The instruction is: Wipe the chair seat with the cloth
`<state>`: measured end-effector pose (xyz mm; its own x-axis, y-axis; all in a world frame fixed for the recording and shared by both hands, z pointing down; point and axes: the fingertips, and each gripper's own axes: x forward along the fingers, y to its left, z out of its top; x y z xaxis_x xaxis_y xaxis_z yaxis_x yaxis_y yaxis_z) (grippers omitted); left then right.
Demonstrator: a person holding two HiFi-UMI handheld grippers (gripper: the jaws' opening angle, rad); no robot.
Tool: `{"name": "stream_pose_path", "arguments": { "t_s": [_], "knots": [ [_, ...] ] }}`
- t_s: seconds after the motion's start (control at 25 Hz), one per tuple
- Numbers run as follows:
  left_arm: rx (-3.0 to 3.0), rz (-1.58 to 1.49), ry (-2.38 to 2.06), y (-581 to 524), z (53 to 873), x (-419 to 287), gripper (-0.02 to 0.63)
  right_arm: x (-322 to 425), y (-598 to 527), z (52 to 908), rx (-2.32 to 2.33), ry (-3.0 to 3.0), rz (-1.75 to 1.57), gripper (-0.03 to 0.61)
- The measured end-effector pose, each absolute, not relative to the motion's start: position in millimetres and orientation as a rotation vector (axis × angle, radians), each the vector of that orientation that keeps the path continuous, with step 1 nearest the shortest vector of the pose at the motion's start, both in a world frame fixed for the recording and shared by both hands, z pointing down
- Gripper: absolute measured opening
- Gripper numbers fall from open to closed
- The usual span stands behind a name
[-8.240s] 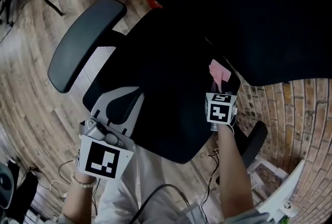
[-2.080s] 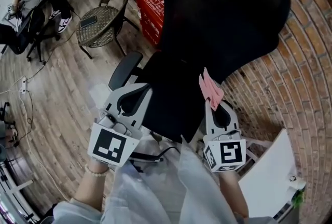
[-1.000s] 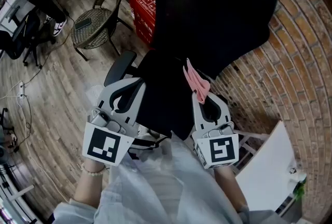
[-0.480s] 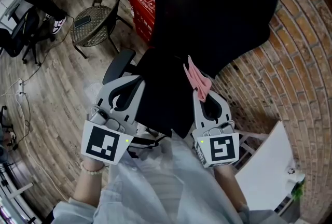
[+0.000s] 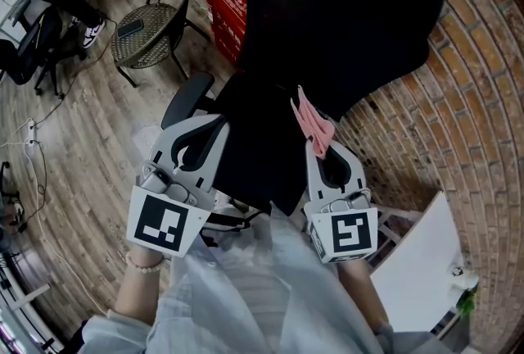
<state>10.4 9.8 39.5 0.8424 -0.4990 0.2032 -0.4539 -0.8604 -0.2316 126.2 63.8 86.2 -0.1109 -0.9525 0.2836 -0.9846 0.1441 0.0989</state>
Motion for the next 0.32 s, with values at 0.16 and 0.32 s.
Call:
{"name": "stream_pose_path", "arguments": {
  "t_s": [0.16, 0.32],
  "knots": [
    [-2.856, -0.38, 0.757, 6.5, 38.9, 10.3, 0.018, 126.9, 61.5, 86.1, 1.874, -2.141, 0.166, 0.055],
    [-2.85, -0.384, 0.752, 3.4, 39.5, 9.2, 0.018, 126.6, 58.3, 89.0, 1.875, -2.128, 0.171, 0.055]
  ]
}}
